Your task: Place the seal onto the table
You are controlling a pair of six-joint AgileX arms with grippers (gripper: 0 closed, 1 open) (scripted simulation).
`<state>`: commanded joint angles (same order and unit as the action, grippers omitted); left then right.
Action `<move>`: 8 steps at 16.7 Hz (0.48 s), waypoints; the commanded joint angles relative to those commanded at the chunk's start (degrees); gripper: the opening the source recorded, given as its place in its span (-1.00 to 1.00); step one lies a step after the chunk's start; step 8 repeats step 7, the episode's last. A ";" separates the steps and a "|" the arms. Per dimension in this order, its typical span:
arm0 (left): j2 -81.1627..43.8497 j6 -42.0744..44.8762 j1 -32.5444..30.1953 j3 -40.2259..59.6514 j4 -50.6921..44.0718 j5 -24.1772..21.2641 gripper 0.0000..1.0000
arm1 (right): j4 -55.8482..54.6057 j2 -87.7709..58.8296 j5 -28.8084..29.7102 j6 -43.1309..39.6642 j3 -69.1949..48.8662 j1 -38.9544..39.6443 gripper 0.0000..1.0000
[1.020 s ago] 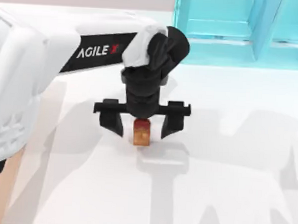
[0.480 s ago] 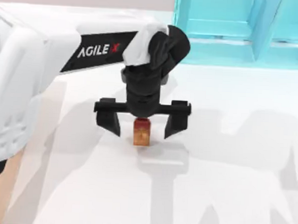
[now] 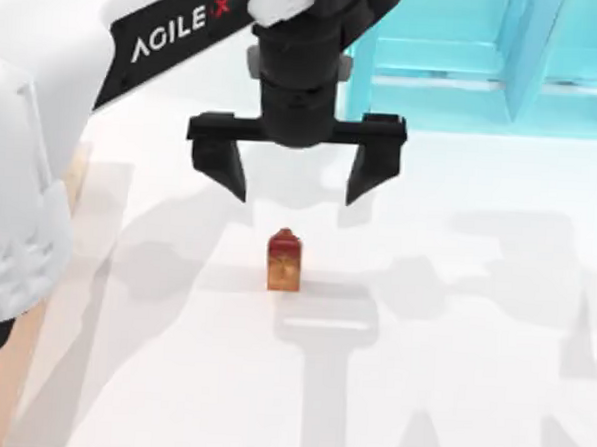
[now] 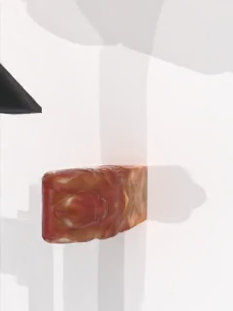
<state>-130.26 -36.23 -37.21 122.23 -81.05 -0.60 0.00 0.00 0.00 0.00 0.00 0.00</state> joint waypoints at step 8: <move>0.60 0.53 -0.15 10.28 -11.50 0.18 1.00 | 0.00 0.00 0.00 0.00 0.00 0.00 1.00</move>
